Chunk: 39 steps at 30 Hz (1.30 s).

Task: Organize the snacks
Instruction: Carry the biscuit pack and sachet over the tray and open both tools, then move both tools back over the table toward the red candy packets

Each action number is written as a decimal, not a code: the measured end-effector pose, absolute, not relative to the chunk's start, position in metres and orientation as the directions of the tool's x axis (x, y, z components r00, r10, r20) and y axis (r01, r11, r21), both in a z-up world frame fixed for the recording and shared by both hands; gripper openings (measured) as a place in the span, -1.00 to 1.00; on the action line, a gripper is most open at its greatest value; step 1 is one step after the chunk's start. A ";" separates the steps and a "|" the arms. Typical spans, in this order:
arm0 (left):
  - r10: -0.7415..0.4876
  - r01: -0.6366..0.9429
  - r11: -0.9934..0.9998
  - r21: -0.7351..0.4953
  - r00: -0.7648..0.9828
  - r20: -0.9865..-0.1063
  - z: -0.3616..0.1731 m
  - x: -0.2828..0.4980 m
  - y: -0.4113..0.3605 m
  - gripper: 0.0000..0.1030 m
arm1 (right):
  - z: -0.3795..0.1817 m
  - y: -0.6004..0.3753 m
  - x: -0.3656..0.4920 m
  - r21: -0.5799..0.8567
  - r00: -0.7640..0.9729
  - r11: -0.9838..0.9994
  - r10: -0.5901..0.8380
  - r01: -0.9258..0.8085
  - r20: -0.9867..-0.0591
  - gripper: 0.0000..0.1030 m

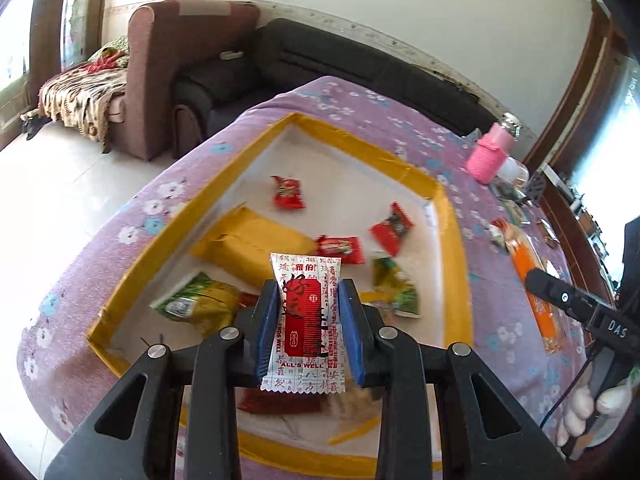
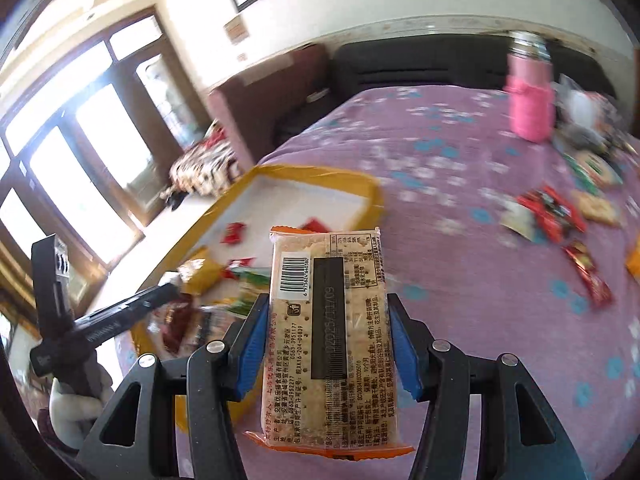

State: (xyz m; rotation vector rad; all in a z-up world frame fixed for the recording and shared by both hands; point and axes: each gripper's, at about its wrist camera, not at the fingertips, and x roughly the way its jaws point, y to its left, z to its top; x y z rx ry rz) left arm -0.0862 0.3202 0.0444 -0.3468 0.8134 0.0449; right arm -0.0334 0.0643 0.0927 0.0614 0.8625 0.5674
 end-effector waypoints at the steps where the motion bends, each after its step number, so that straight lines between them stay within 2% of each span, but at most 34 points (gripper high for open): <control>1: -0.086 -0.179 0.942 -0.283 0.687 -0.721 0.042 -0.085 0.324 -0.45 | 0.092 0.080 -0.030 0.265 0.499 0.845 0.497 -0.464 -0.710 0.09; 4: -0.062 -0.209 0.937 -0.280 0.688 -0.723 0.040 -0.080 0.332 -0.44 | 0.084 0.122 -0.016 0.245 0.455 0.831 0.492 -0.499 -0.742 0.09; 10: -0.104 -0.209 0.912 -0.352 0.714 -0.692 0.045 -0.083 0.350 -0.40 | 0.058 0.186 0.024 0.232 0.380 0.828 0.459 -0.510 -0.803 0.09; 15: -0.167 -0.163 0.900 -0.405 0.729 -0.664 0.055 -0.097 0.351 -0.07 | 0.041 0.201 0.048 0.305 0.339 0.823 0.494 -0.479 -0.800 0.13; 20: -0.308 -0.110 0.830 -0.547 0.728 -0.613 0.057 -0.108 0.347 0.06 | 0.053 0.187 0.037 0.342 0.377 0.817 0.532 -0.464 -0.759 0.13; 22: -0.329 -0.108 0.814 -0.572 0.725 -0.605 0.059 -0.112 0.340 0.11 | 0.059 0.174 0.030 0.351 0.394 0.818 0.539 -0.457 -0.744 0.13; 24: -0.346 -0.096 0.803 -0.589 0.730 -0.590 0.065 -0.115 0.331 0.30 | 0.064 0.159 0.024 0.358 0.409 0.822 0.541 -0.443 -0.735 0.14; 26: -0.387 -0.054 0.777 -0.627 0.744 -0.544 0.071 -0.123 0.319 0.40 | 0.067 0.139 0.020 0.356 0.428 0.832 0.531 -0.425 -0.731 0.15; 30: -0.463 0.008 0.743 -0.669 0.728 -0.505 0.075 -0.128 0.293 0.41 | 0.073 0.077 0.023 0.328 0.491 0.877 0.470 -0.351 -0.733 0.23; 34: -0.505 0.042 0.756 -0.653 0.671 -0.542 0.071 -0.121 0.260 0.41 | 0.068 -0.003 0.045 0.313 0.539 0.925 0.379 -0.214 -0.752 0.24; 39: -0.502 0.091 0.805 -0.586 0.630 -0.592 0.067 -0.116 0.227 0.41 | 0.060 -0.094 0.064 0.268 0.592 0.961 0.252 -0.063 -0.766 0.28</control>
